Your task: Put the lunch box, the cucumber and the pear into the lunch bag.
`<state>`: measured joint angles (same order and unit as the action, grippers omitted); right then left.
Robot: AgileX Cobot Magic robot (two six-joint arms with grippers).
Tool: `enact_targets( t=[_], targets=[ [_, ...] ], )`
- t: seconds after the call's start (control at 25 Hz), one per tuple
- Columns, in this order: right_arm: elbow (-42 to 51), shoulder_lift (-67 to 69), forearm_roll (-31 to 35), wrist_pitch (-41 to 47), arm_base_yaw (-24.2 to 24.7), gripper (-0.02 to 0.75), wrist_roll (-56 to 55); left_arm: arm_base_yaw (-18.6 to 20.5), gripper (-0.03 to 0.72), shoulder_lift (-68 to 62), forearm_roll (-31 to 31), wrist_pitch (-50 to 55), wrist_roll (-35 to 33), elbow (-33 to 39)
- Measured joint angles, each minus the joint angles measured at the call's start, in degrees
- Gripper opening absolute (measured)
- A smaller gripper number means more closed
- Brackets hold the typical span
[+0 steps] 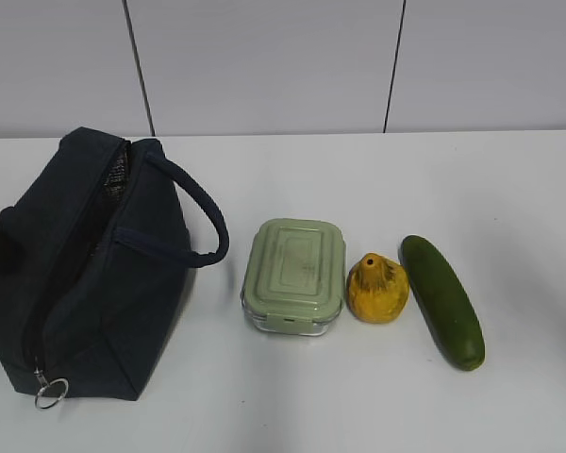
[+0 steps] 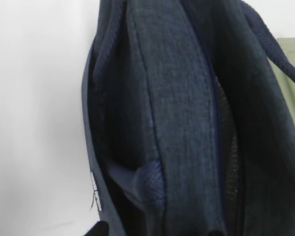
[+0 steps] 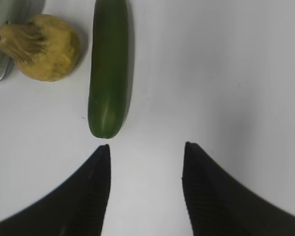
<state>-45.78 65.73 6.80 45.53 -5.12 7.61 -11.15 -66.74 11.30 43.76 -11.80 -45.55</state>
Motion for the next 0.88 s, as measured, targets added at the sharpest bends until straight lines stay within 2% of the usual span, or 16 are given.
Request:
enact_targets(
  t=[0.2, 0.28, 0.4, 0.48, 0.68, 0.88],
  targets=[
    [0.0, 4.59, 1.21, -1.87, 0.0, 0.378, 2.08, 0.02, 0.356, -2.62, 4.29, -0.69, -3.39, 0.0],
    [0.0, 6.32, 1.61, -2.42, 0.0, 0.378, 2.64, 0.02, 0.285, -3.64, 6.52, -1.06, -5.1, 0.0],
    [-0.08, 8.37, 2.44, -3.83, 0.0, 0.378, 3.07, 0.02, 0.081, -5.45, 7.35, -1.42, -6.59, 0.0],
    [-0.08, 9.53, 2.84, -4.96, 0.0, 0.378, 3.32, 0.02, 0.012, -6.03, 7.39, -1.95, -6.76, 0.0],
    [-2.28, 13.27, 5.56, -6.76, 0.0, 0.394, 5.45, 0.02, -0.016, -6.26, 7.53, -2.72, -6.88, 0.0],
    [-7.64, 19.35, 11.87, -6.28, 0.0, 0.559, 10.44, 0.02, -0.016, -6.26, 7.35, -2.83, -6.9, 0.0]
  ],
)
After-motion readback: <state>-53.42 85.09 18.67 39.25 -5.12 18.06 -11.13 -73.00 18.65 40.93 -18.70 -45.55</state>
